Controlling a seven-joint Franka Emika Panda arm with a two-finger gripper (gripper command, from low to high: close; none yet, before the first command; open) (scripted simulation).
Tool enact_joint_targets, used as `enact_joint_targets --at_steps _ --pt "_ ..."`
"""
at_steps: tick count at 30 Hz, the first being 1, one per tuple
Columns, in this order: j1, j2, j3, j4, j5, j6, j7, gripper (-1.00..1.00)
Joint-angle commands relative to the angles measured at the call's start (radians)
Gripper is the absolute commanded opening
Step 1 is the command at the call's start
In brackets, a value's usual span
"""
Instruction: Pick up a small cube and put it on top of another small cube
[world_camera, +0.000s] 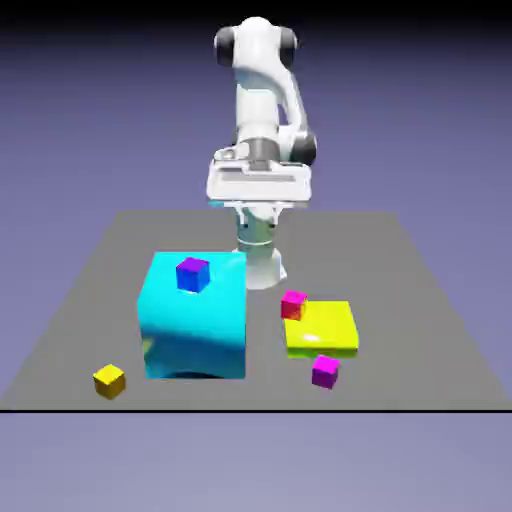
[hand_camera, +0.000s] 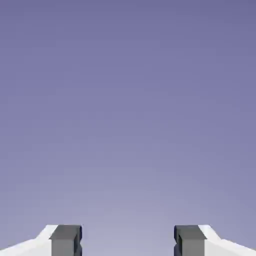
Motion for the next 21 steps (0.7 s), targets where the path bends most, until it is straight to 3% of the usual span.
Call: enact_joint_targets --at_steps 1,21 --pt "0.013 0.036 -0.026 0.036 0.008 -0.013 0.030 0.00" --pt "-0.193 0.760 -0.202 0.635 0.289 -0.342 0.743 0.00"
